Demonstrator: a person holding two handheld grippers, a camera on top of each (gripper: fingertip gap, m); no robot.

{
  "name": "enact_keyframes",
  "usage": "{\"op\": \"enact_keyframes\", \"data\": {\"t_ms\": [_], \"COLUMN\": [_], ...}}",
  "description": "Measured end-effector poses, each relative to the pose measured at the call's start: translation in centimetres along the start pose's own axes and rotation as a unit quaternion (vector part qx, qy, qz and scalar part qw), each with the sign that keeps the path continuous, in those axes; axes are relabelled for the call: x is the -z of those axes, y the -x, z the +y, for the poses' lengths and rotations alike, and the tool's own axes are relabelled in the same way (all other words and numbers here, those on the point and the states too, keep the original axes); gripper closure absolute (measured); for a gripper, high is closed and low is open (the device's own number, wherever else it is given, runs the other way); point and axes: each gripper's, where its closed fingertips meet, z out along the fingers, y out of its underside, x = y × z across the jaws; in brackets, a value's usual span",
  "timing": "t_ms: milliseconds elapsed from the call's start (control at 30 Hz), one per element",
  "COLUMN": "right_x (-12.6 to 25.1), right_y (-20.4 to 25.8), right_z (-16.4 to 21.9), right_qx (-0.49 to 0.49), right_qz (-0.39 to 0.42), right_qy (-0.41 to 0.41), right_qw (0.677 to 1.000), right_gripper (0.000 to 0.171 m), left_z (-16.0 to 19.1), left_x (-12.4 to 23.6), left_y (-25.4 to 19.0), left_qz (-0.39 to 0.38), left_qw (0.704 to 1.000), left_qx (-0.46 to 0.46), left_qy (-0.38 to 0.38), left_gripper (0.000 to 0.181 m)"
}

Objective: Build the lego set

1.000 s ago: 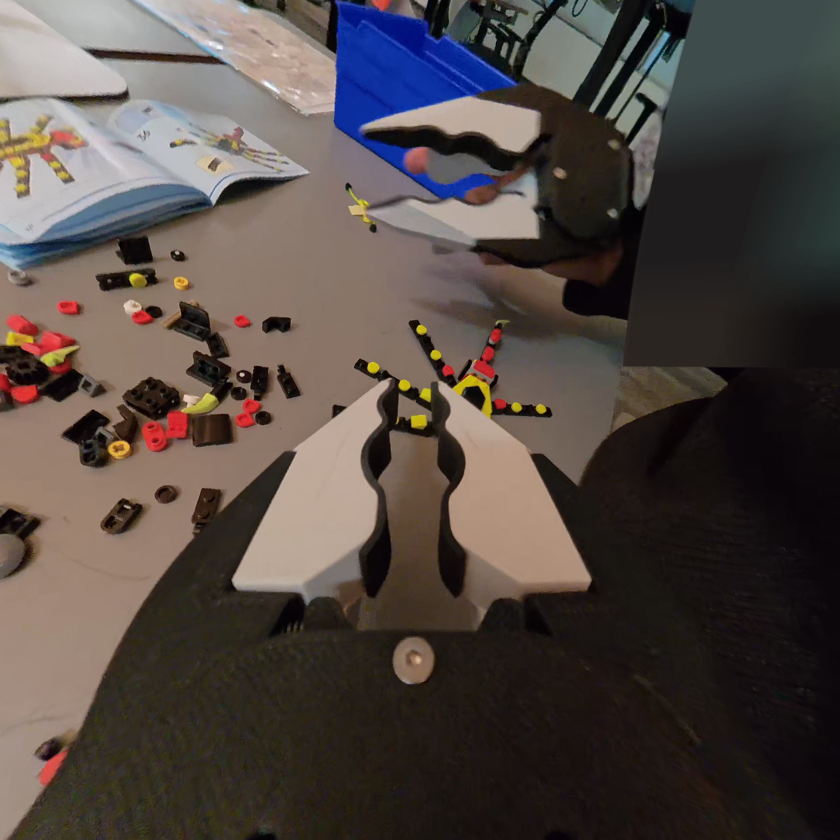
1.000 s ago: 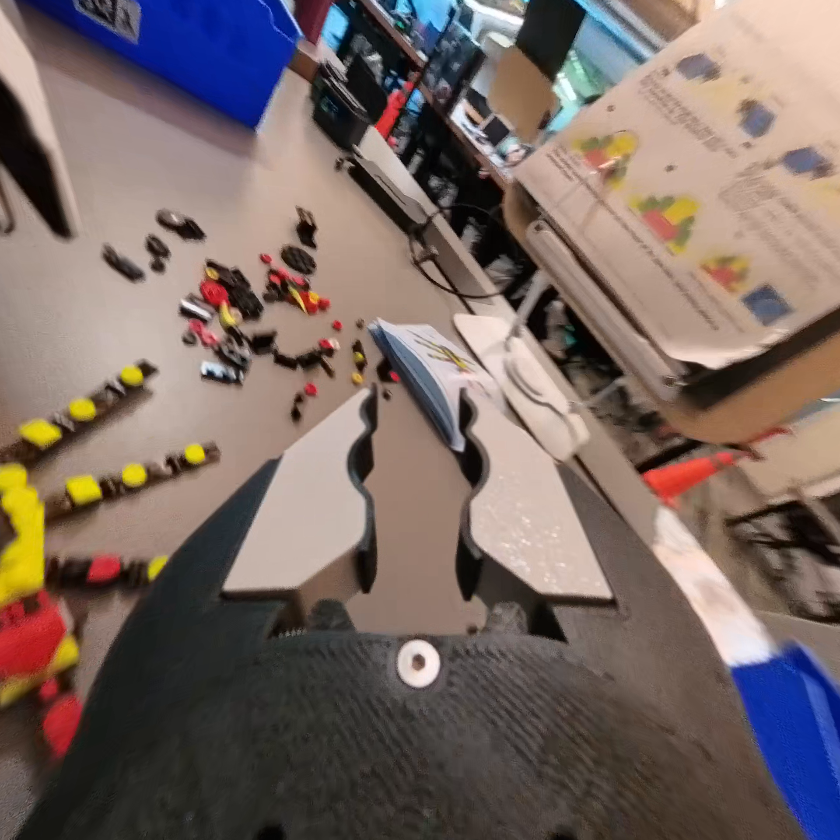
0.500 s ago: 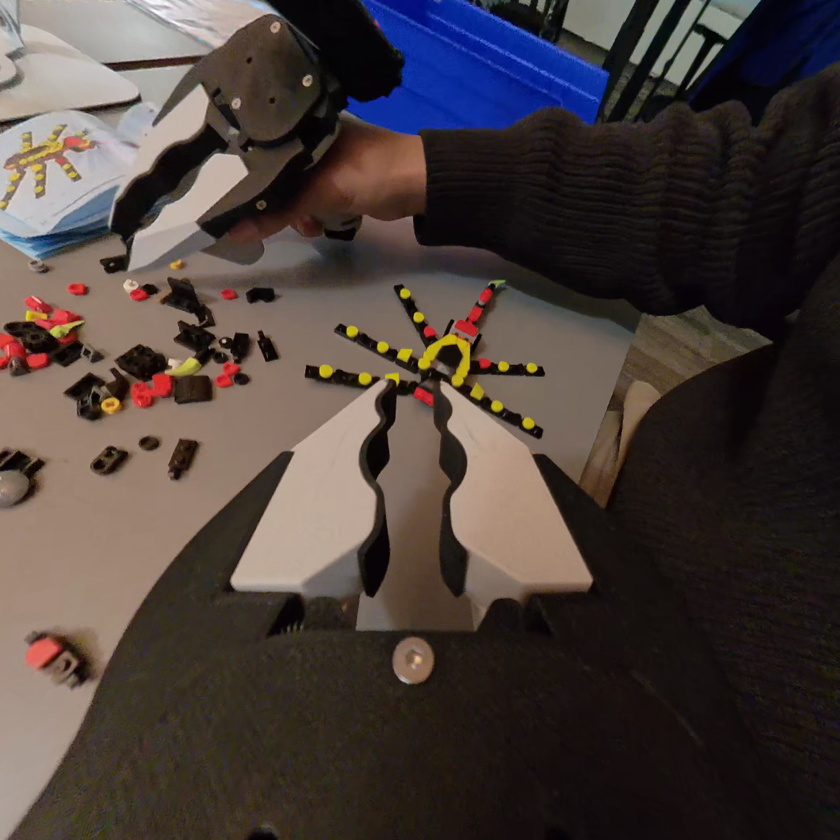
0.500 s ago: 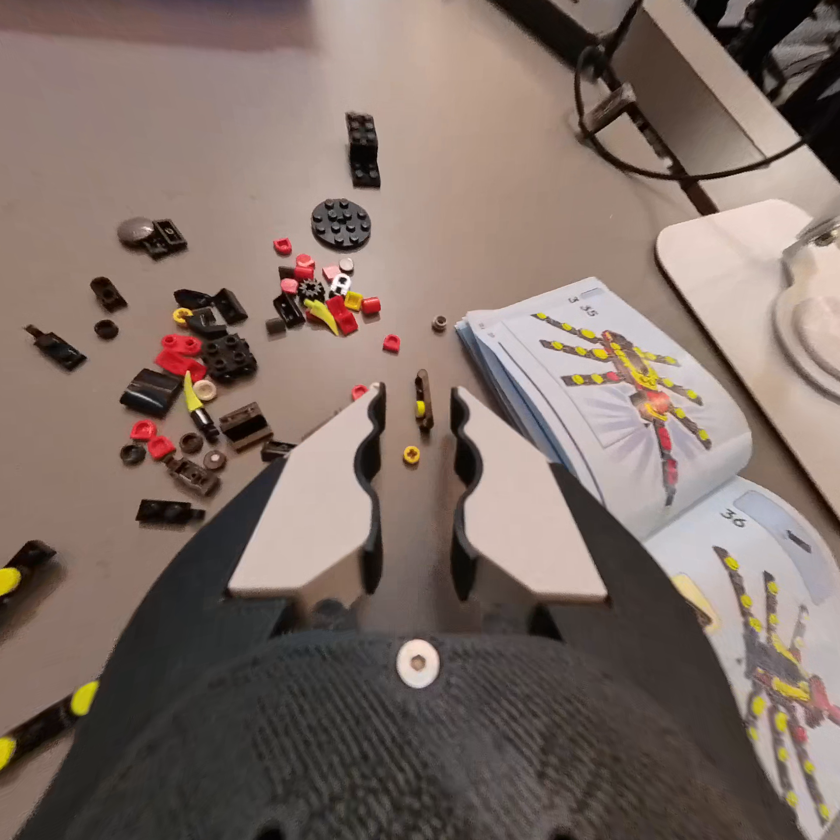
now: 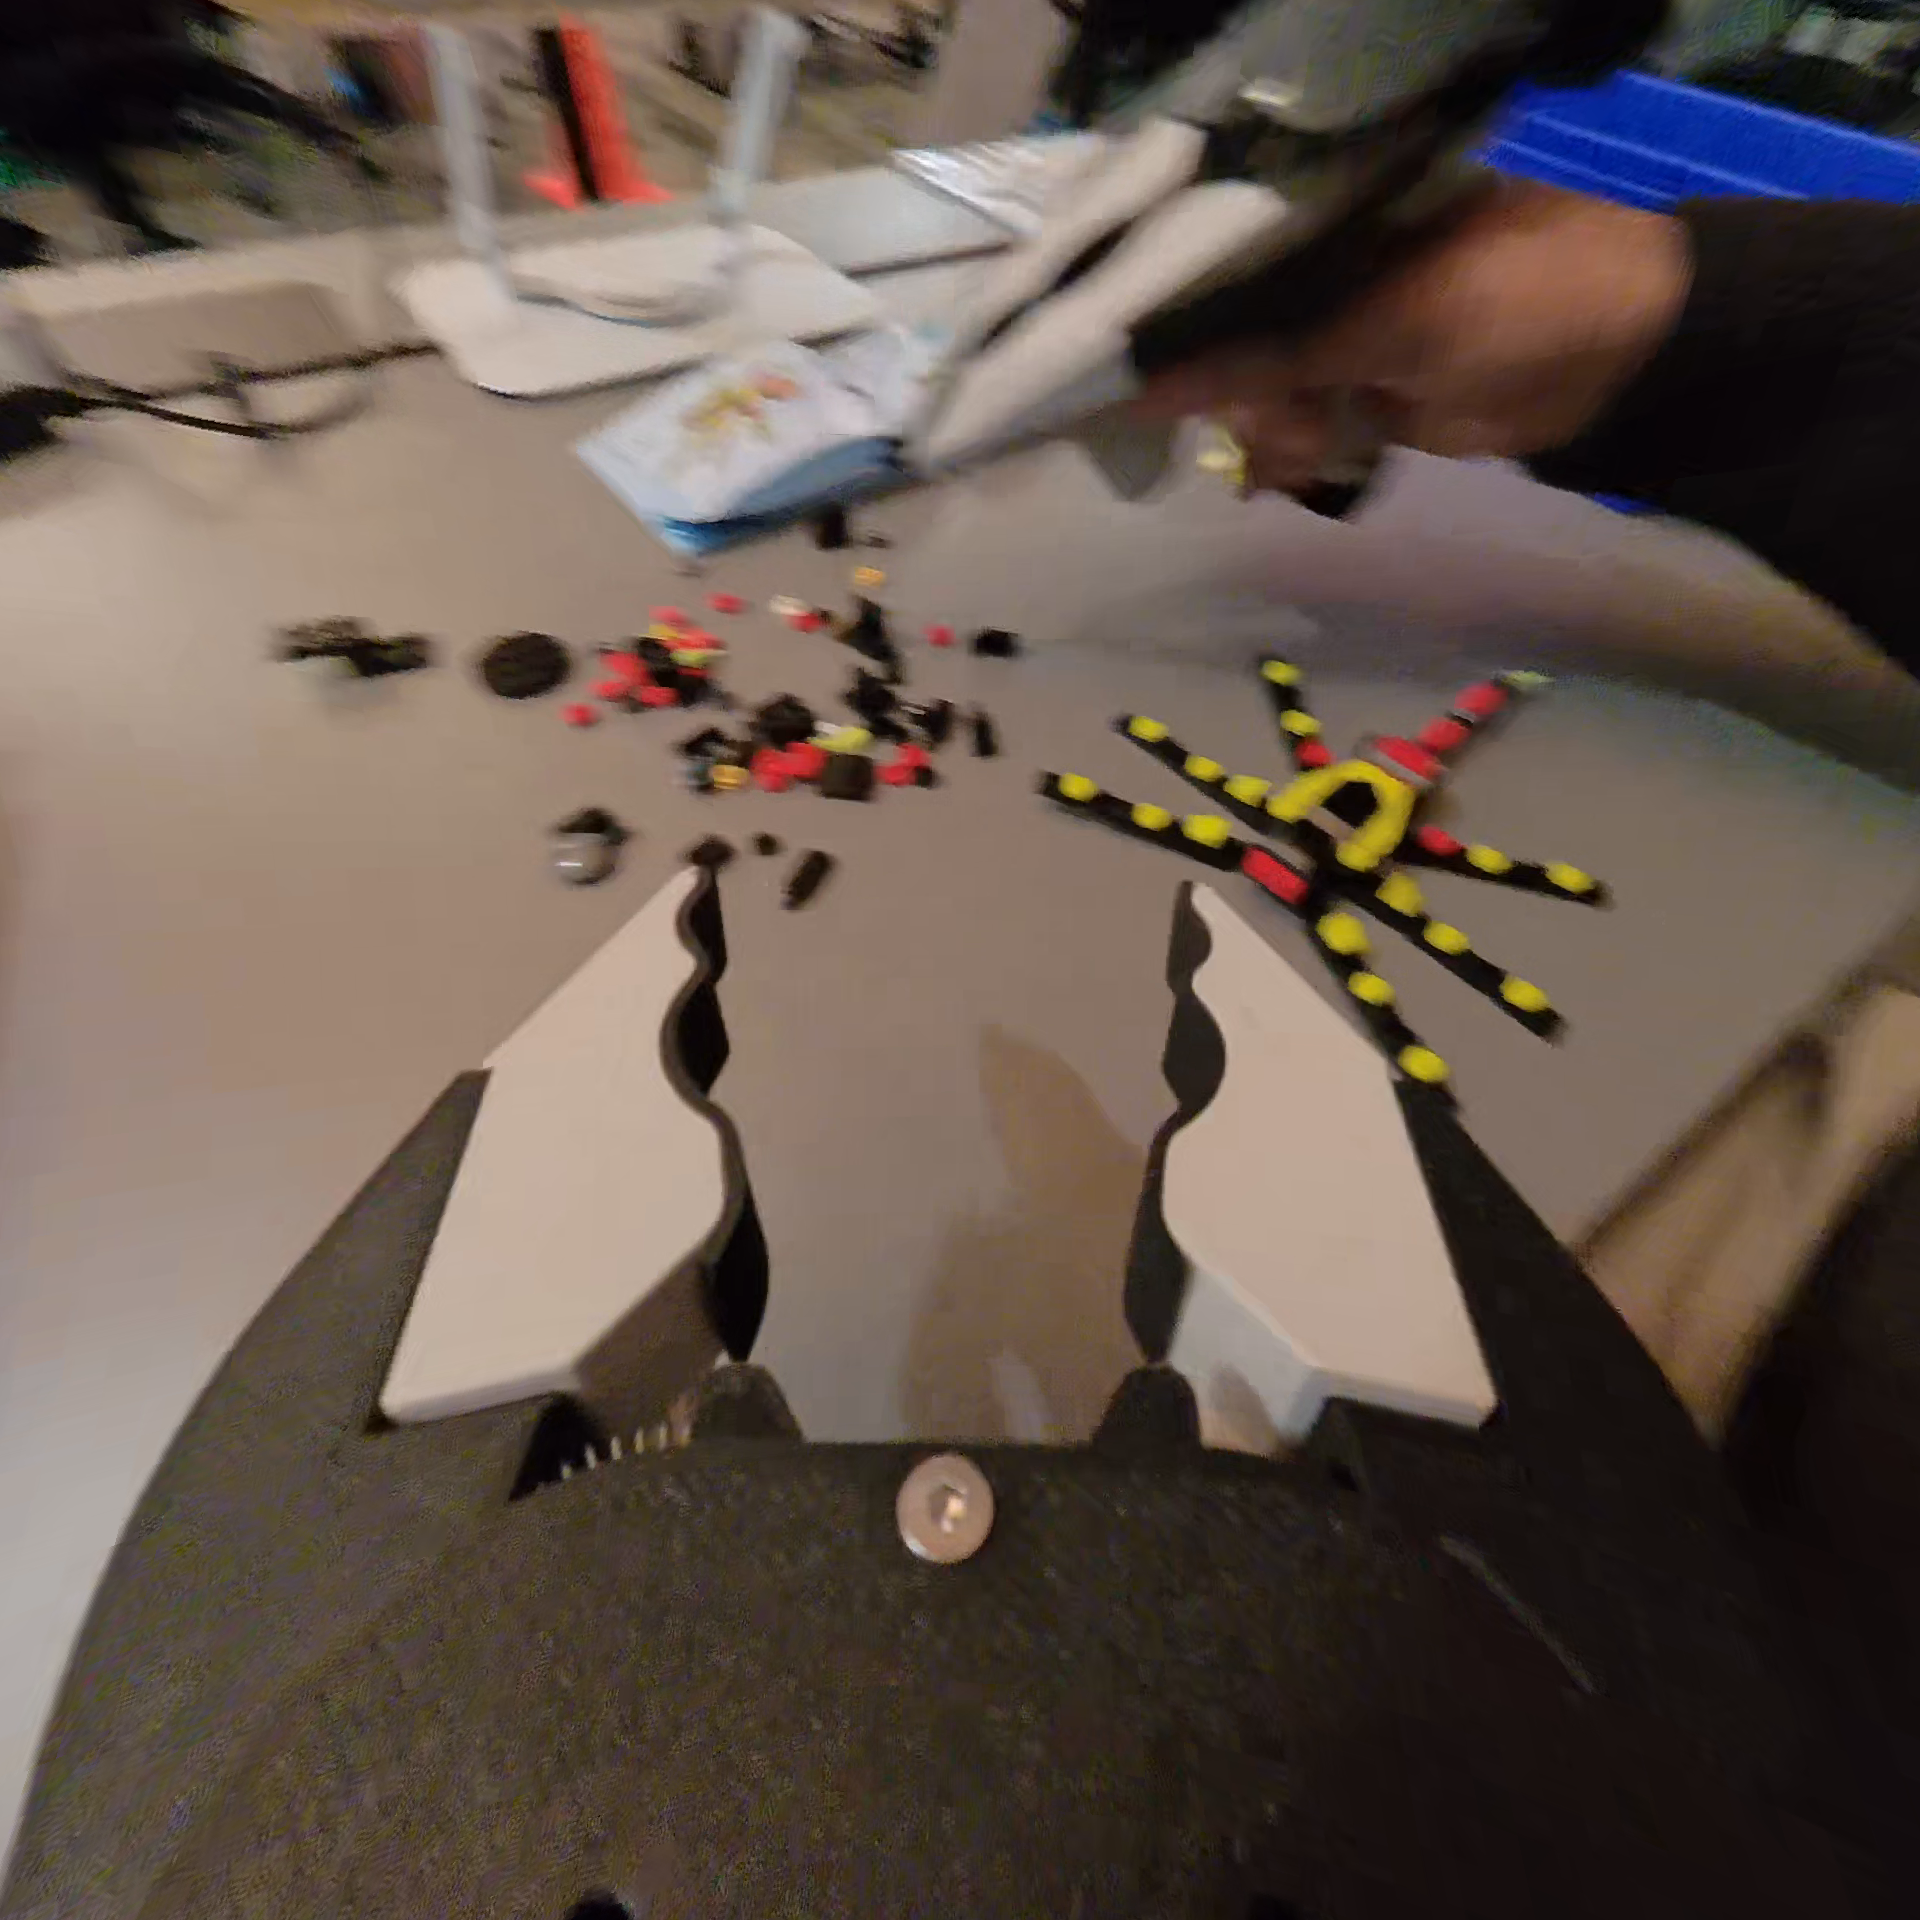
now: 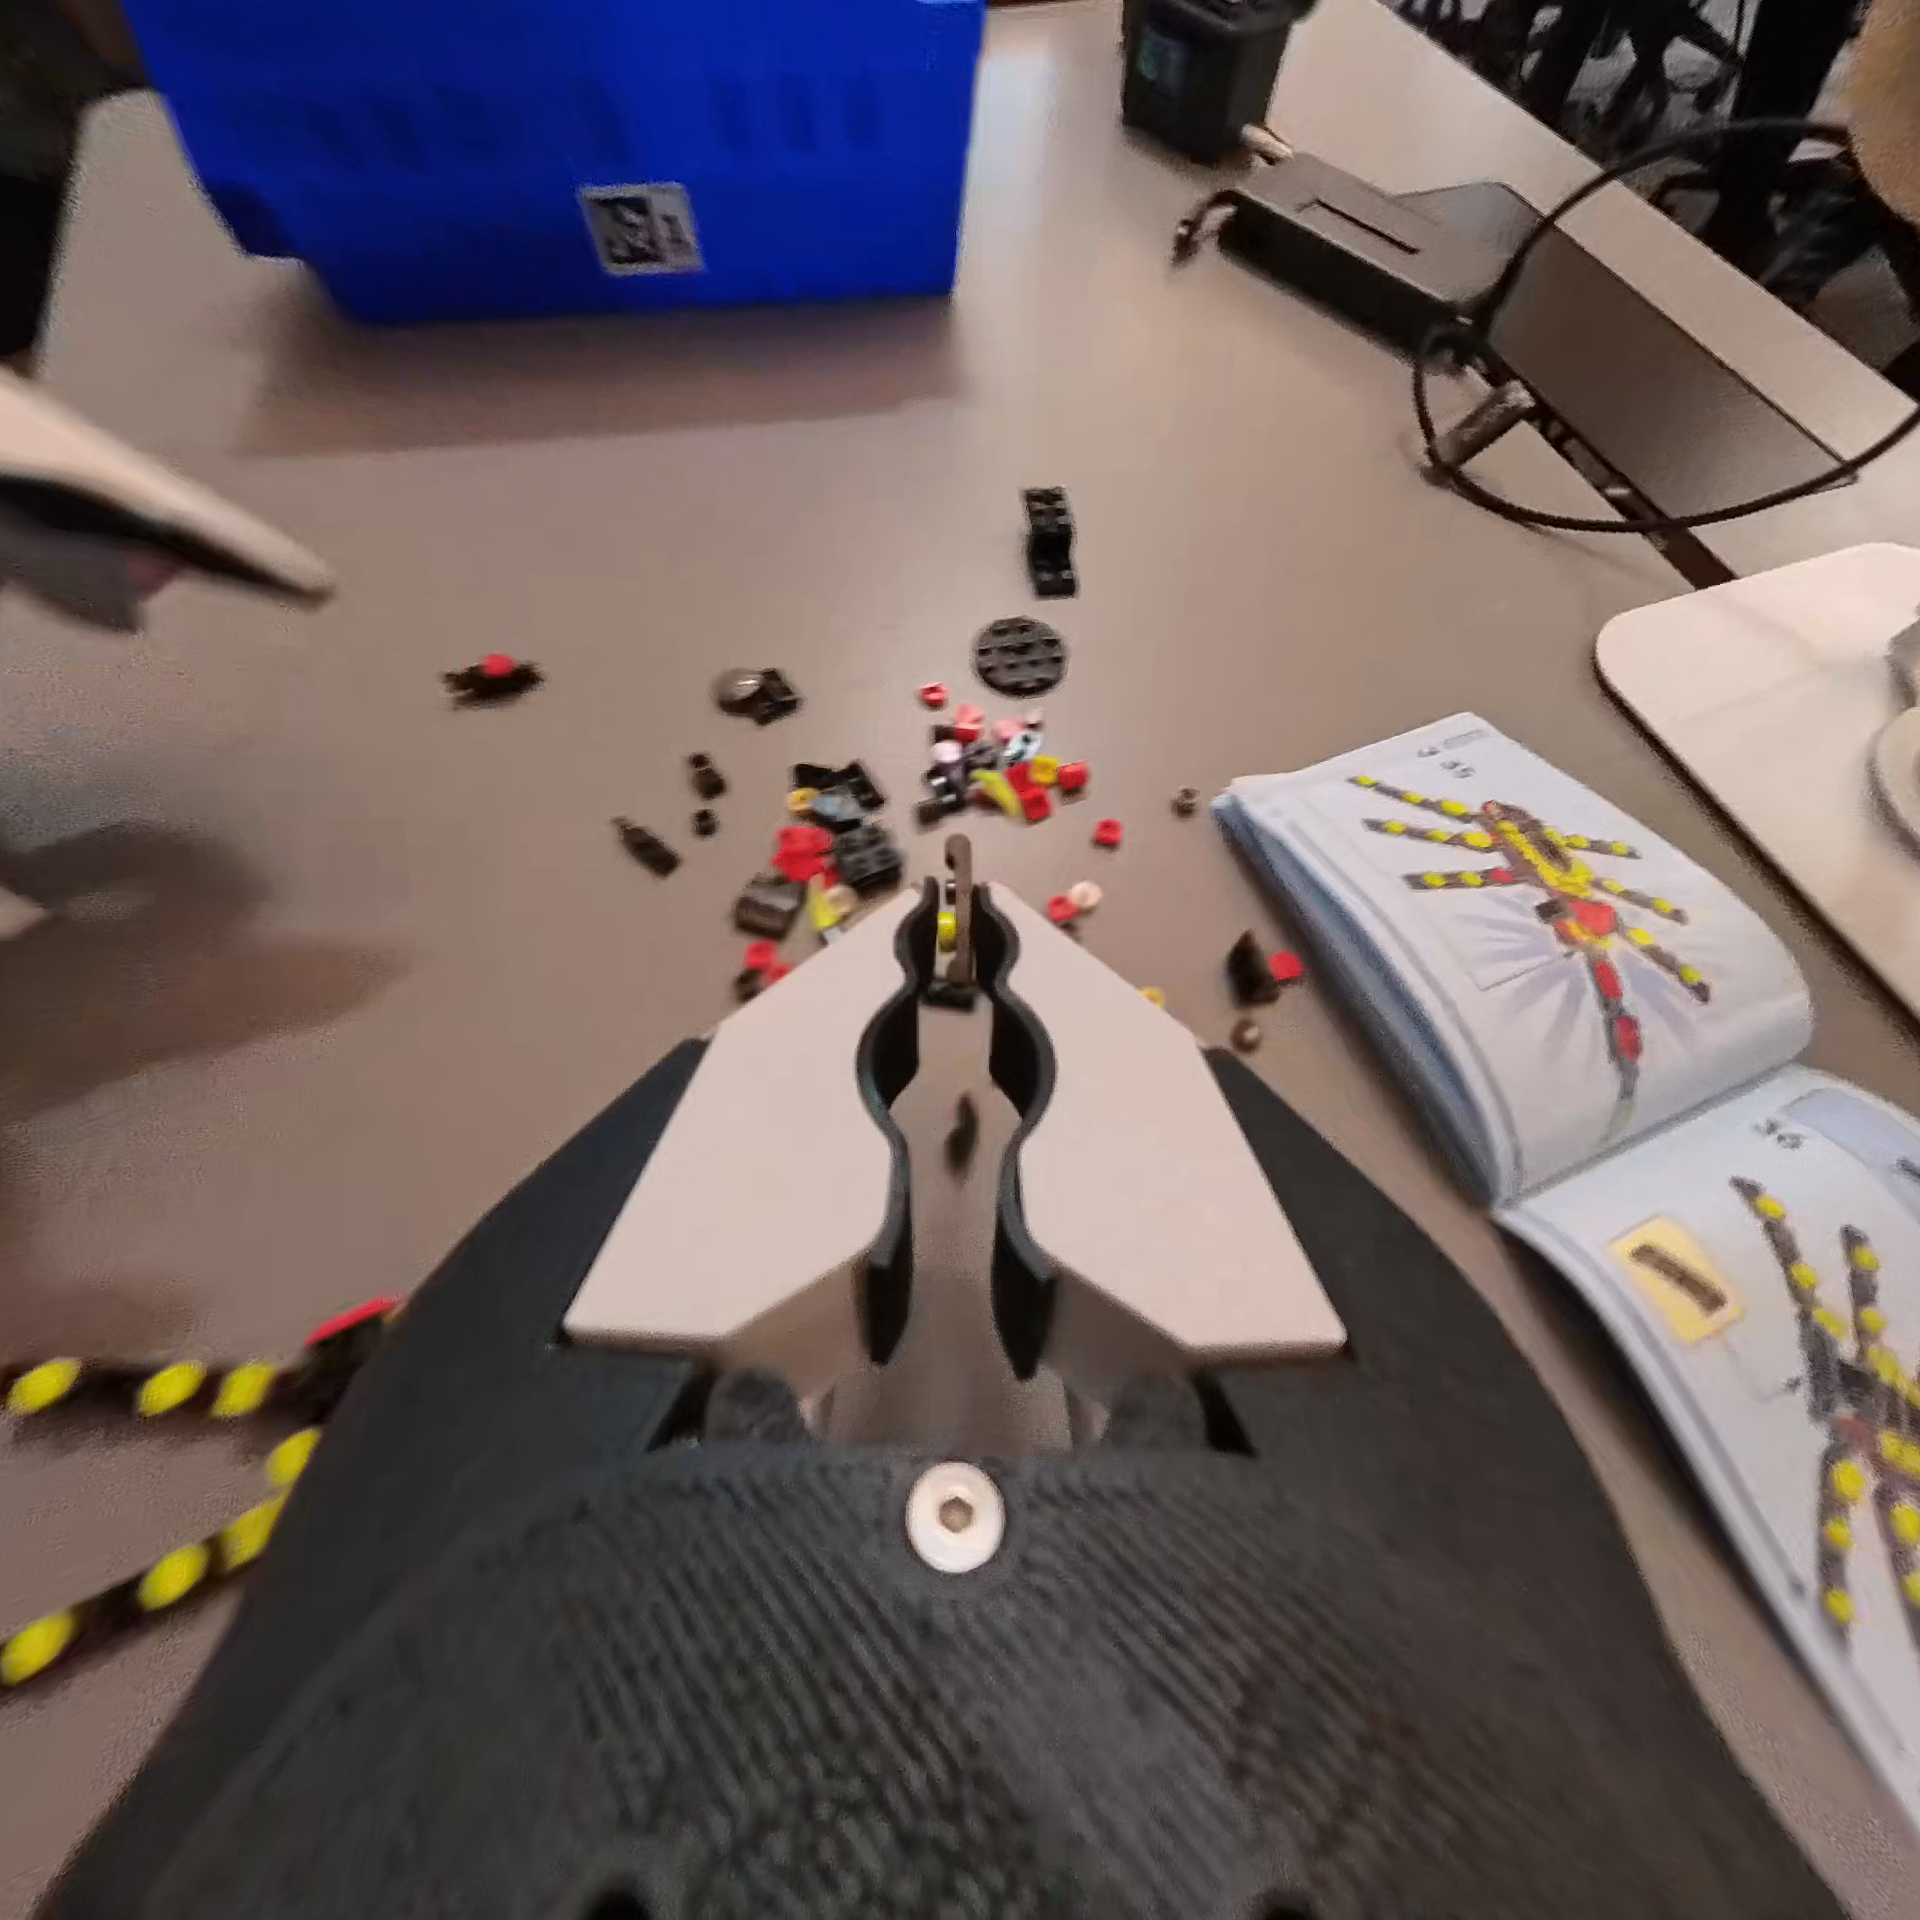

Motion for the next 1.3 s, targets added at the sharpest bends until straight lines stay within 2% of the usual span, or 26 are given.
{"op": "enact_keyframes", "data": {"t_ms": [100, 200, 267, 333, 367, 500, 567, 633, 733, 833, 1000, 1167, 1300], "right_x": [3.4, 6.7, 8.6, 10.2, 10.8, 12.2, 12.7, 13.1, 13.5, 13.6, 13.6, 13.0, 11.4], "right_y": [3.9, 6.6, 7.3, 7.8, 8.1, 9.5, 9.9, 10.2, 10.4, 10.0, 9.2, 8.6, 11.8], "right_z": [0.8, 2.6, 3.7, 4.1, 4.0, 4.2, 4.7, 5.1, 6.0, 7.0, 6.9, 5.9, 6.2], "right_qx": [0.002, -0.008, -0.023, -0.054, -0.073, -0.134, -0.157, -0.167, -0.153, -0.134, -0.101, 0.046, 0.088], "right_qz": [-0.007, 0.006, 0.02, 0.02, 0.012, -0.029, -0.038, -0.04, -0.026, -0.002, 0.017, 0.085, 0.048], "right_qy": [-0.025, -0.047, -0.057, -0.081, -0.097, -0.13, -0.137, -0.143, -0.14, -0.13, -0.126, -0.094, -0.079], "right_qw": [1.0, 0.999, 0.998, 0.995, 0.993, 0.982, 0.977, 0.975, 0.978, 0.983, 0.987, 0.991, 0.992], "right_gripper": [0.167, 0.167, 0.167, 0.167, 0.167, 0.168, 0.168, 0.168, 0.167, 0.167, 0.168, 0.167, 0.167], "left_z": [-0.7, -1.9, -2.6, -2.9, -3.0, -4.1, -4.4, -4.5, -4.6, -4.3, -3.9, -4.1, -4.0], "left_x": [0.6, 1.5, 1.9, 1.2, 0.6, -1.6, -2.7, -3.5, -4.7, -6.5, -7.9, -7.0, -5.3], "left_y": [2.9, 5.2, 5.9, 5.3, 4.6, -2.7, -5.2, -7.1, -8.6, -9.4, -12.0, -13.3, -14.2], "left_qz": [-0.079, -0.136, -0.147, -0.121, -0.095, 0.119, 0.167, 0.195, 0.205, 0.203, 0.274, 0.348, 0.383], "left_qw": [0.997, 0.988, 0.984, 0.988, 0.991, 0.989, 0.982, 0.978, 0.977, 0.977, 0.961, 0.935, 0.921], "left_qx": [0.0, 0.041, 0.056, 0.055, 0.055, 0.047, 0.053, 0.034, -0.013, -0.039, -0.02, 0.073, 0.065], "left_qy": [-0.02, -0.059, -0.08, -0.082, -0.08, -0.077, -0.07, -0.062, -0.059, -0.046, -0.028, -0.003, -0.007], "left_gripper": [0.086, 0.07, 0.064, 0.049, 0.051, 0.134, 0.141, 0.156, 0.176, 0.179, 0.167, 0.156, 0.149]}}
